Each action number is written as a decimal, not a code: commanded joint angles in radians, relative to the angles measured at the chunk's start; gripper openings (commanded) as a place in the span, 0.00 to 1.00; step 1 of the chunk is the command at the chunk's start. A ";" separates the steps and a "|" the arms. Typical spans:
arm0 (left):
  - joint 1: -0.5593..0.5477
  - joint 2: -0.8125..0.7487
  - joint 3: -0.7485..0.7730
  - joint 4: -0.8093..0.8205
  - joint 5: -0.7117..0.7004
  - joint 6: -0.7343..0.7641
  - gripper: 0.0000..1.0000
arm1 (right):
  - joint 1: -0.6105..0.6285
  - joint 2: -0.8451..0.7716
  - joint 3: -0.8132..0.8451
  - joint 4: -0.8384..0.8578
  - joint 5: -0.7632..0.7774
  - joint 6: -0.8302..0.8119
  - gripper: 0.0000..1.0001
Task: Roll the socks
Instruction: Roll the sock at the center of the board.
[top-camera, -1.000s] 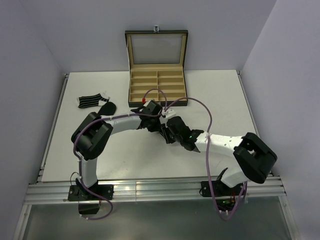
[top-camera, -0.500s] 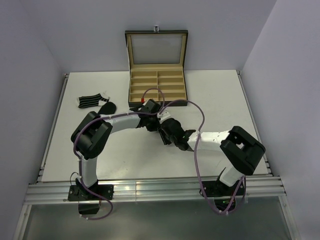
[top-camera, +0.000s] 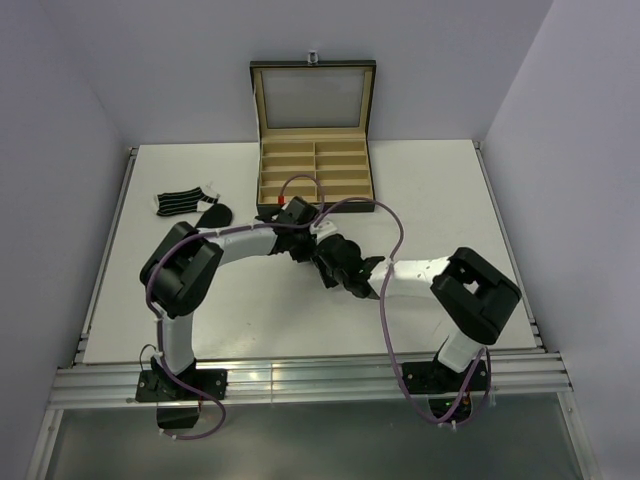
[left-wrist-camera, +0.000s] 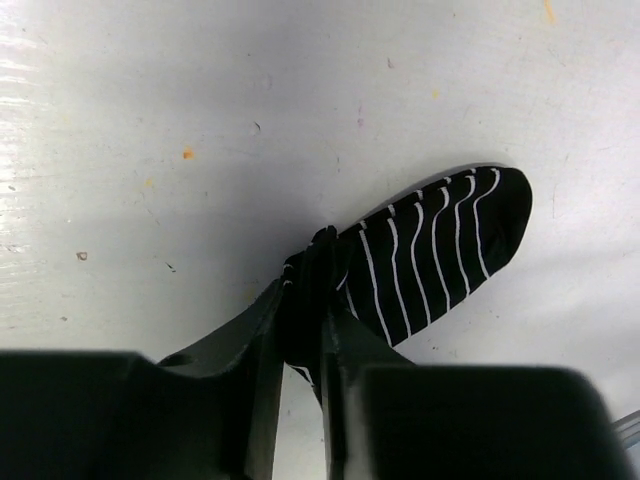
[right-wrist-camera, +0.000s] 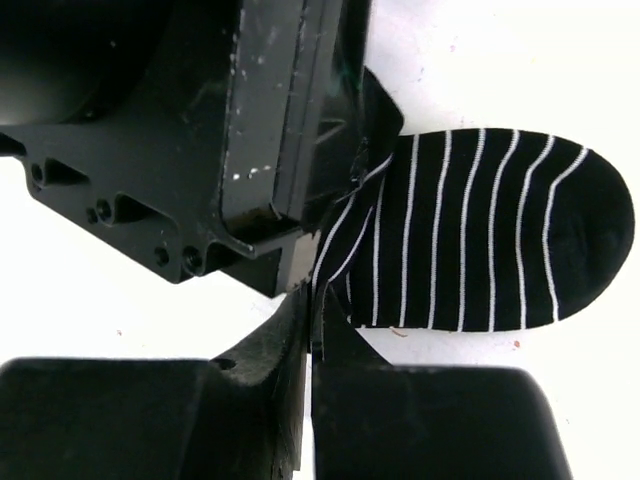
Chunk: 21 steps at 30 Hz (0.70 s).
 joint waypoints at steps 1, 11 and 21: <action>-0.034 -0.015 -0.069 -0.012 -0.031 -0.005 0.32 | -0.033 0.038 0.031 -0.059 -0.077 0.055 0.00; -0.012 -0.142 -0.235 0.155 -0.047 -0.057 0.78 | -0.351 0.077 -0.035 0.059 -0.749 0.245 0.00; -0.007 -0.205 -0.301 0.256 -0.041 -0.057 0.79 | -0.539 0.247 -0.075 0.354 -1.172 0.509 0.00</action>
